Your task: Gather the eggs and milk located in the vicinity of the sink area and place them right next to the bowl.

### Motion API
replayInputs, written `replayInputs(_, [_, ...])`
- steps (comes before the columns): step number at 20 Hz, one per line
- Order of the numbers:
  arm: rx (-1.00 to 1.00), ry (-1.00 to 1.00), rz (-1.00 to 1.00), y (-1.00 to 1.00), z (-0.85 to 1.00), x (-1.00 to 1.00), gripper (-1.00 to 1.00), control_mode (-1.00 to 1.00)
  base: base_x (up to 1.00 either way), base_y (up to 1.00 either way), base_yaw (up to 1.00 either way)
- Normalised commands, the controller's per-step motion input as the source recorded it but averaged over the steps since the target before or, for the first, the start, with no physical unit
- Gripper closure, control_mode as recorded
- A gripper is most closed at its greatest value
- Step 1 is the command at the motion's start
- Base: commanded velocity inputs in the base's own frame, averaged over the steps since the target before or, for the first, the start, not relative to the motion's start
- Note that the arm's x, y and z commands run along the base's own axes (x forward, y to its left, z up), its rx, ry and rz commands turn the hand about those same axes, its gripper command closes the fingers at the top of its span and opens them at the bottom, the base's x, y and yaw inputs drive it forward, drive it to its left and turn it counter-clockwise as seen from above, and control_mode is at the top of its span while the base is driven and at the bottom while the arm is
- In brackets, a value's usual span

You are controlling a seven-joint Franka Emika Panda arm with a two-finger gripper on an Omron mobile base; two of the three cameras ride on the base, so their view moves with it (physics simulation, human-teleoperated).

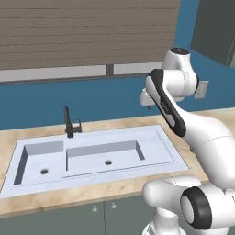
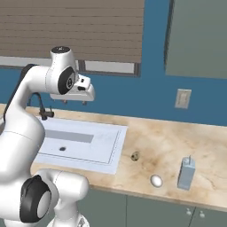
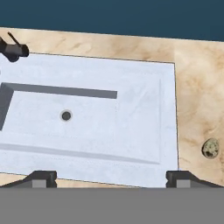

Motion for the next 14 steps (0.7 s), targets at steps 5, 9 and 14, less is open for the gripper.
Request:
replayInputs(5, [0.0, 0.0, 0.0, 0.0, 0.0, 0.0, -1.0, 1.0, -0.03, -0.49, 0.0])
replayInputs(9, [0.0, 0.0, 0.0, 0.0, 0.0, 0.0, -1.0, 1.0, -0.02, -0.47, 0.03])
replayInputs(14, [0.0, 0.0, 0.0, 0.0, 0.0, 0.0, -1.0, 1.0, -0.07, -0.49, 0.06])
